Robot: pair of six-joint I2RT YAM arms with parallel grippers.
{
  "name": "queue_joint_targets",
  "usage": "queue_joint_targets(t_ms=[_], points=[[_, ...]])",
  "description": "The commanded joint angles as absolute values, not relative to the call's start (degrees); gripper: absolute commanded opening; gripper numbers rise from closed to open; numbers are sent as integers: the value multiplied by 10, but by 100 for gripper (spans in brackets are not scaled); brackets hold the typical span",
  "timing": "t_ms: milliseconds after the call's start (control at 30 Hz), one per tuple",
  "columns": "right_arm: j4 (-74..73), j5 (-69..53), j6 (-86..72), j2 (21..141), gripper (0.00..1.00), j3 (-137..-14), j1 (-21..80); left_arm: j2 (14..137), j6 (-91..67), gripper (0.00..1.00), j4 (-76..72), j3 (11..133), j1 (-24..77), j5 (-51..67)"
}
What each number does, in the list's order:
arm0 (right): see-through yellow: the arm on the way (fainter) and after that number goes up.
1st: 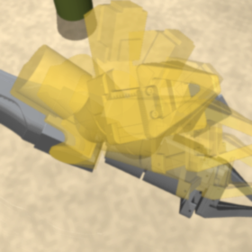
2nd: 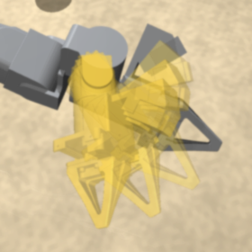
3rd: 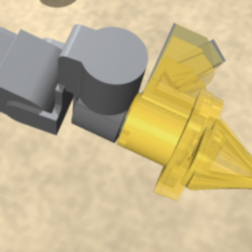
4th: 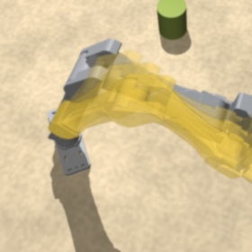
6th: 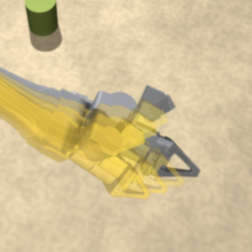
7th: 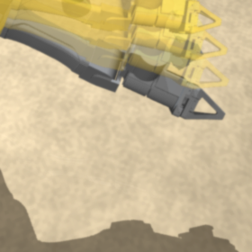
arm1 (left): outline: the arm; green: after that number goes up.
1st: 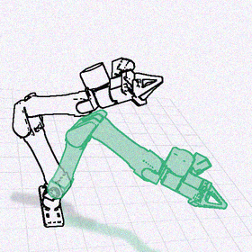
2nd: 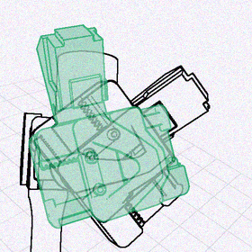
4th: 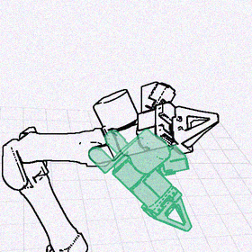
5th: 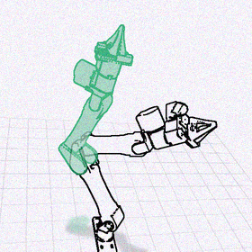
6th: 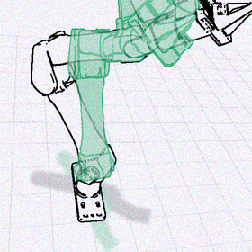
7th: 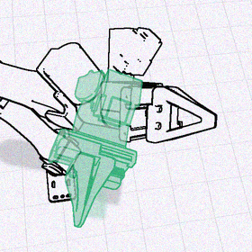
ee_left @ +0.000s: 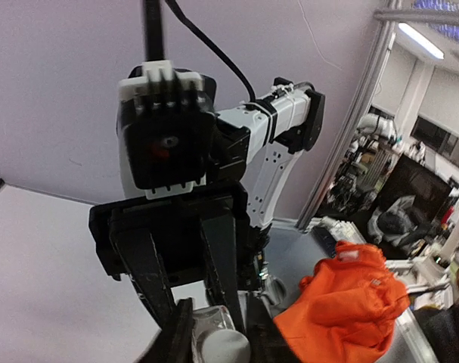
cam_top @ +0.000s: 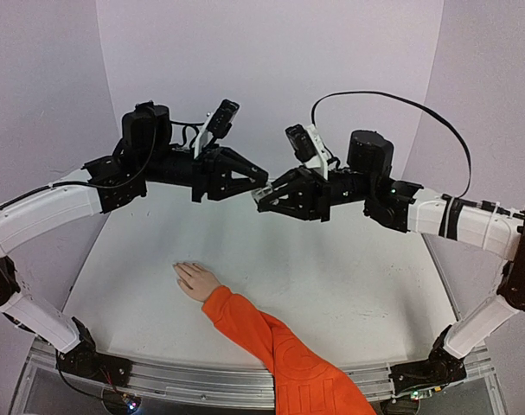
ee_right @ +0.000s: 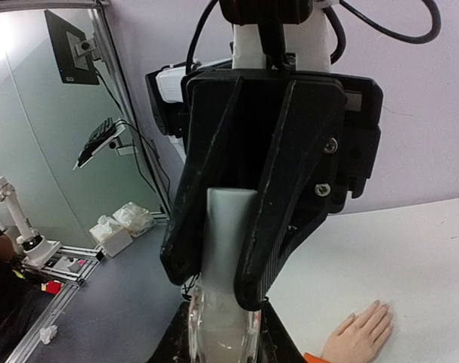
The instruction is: Paint the nails
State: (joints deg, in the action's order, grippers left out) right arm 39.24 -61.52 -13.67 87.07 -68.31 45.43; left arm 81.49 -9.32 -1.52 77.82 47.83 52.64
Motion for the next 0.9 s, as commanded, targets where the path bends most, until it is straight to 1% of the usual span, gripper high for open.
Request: queue_joint_targets(t_ms=[0, 33, 67, 100, 133, 200, 300, 533, 667, 700, 800, 867], points=[[441, -528, -75, 841, 0, -649, 468, 788, -201, 43, -48, 753, 472, 466], [435, -488, -68, 837, 0, -644, 468, 782, -222, 57, -46, 745, 464, 447], [425, -451, -60, 833, 0, -639, 468, 777, -244, 67, -45, 738, 455, 436], [413, -409, -49, 831, 0, -635, 468, 772, -267, 72, -41, 732, 448, 426], [402, -372, -42, 831, 0, -634, 468, 766, -291, 75, -39, 727, 441, 410], [392, -313, -36, 830, 0, -632, 469, 759, -330, 79, -32, 717, 433, 385], [389, -214, -30, 833, 0, -637, 481, 762, -382, 80, -21, 713, 432, 357], [382, -5, 30, 859, 0, -668, 553, 795, -426, 76, -6, 729, 430, 316], [381, 59, 43, 880, 0, -686, 574, 815, -426, 69, -5, 747, 430, 307], [381, 67, 47, 885, 0, -689, 578, 818, -426, 66, -5, 750, 430, 304], [382, 107, 63, 901, 0, -700, 589, 825, -422, 49, -4, 755, 430, 295], [383, 128, 72, 911, 0, -705, 593, 827, -419, 42, -4, 755, 430, 287]])
